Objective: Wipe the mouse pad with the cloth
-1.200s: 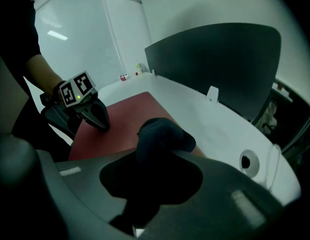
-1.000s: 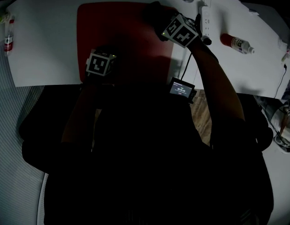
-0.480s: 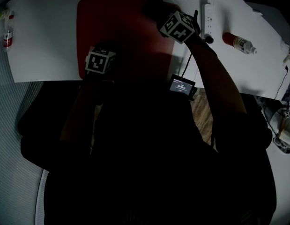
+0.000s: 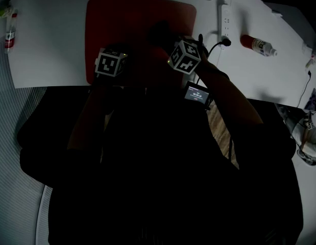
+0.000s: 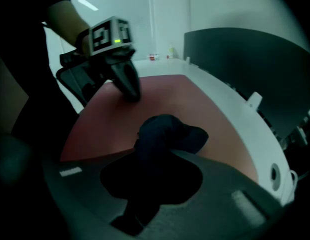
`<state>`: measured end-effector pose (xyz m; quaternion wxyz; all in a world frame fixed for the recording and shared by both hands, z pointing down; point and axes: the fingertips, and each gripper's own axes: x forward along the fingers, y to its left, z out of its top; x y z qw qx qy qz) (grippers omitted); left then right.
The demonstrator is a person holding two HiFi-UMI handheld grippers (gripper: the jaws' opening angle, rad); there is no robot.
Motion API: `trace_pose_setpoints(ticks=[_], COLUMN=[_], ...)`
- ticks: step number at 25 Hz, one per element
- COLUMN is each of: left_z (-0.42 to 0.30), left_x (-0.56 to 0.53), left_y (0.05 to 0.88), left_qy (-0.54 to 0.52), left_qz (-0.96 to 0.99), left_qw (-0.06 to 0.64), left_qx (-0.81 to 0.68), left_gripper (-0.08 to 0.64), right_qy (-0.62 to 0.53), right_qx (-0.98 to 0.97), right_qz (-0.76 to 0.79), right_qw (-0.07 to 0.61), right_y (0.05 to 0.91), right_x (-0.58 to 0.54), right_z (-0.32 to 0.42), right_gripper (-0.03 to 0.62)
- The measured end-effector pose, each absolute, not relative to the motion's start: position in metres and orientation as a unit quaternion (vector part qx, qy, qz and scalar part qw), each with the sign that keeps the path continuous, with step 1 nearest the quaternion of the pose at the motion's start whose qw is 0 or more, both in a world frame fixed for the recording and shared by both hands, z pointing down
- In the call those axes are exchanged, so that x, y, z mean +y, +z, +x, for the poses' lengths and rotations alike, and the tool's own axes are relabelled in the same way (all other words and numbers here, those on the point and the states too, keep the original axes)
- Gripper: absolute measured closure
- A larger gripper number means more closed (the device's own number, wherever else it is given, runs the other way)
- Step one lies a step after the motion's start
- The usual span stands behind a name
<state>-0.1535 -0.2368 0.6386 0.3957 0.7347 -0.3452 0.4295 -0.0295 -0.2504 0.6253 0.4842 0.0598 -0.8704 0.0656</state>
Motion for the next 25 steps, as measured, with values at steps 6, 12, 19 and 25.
trace_pose_setpoints(ticks=[6, 12, 19, 25], left_z=[-0.156, -0.155, -0.157, -0.156], left_x=[-0.242, -0.238, -0.238, -0.240], left_y=[0.635, 0.640, 0.639, 0.640], left_qy=[0.428, 0.437, 0.426, 0.423], left_qz=[0.735, 0.730, 0.730, 0.732], left_qw=[0.394, 0.399, 0.408, 0.407], left_qx=[-0.347, -0.342, -0.345, -0.345], left_gripper=[0.552, 0.552, 0.552, 0.552], right_qy=[-0.052, 0.263, 0.000, -0.176], right_qx=[-0.858, -0.698, -0.841, -0.811], right_qz=[-0.117, 0.009, 0.120, -0.187], right_qw=[0.498, 0.666, 0.528, 0.526], right_y=[0.633, 0.623, 0.624, 0.630], right_x=[-0.154, -0.221, -0.330, -0.137], right_z=[-0.054, 0.073, -0.013, -0.062], right_gripper=[0.523, 0.520, 0.532, 0.525])
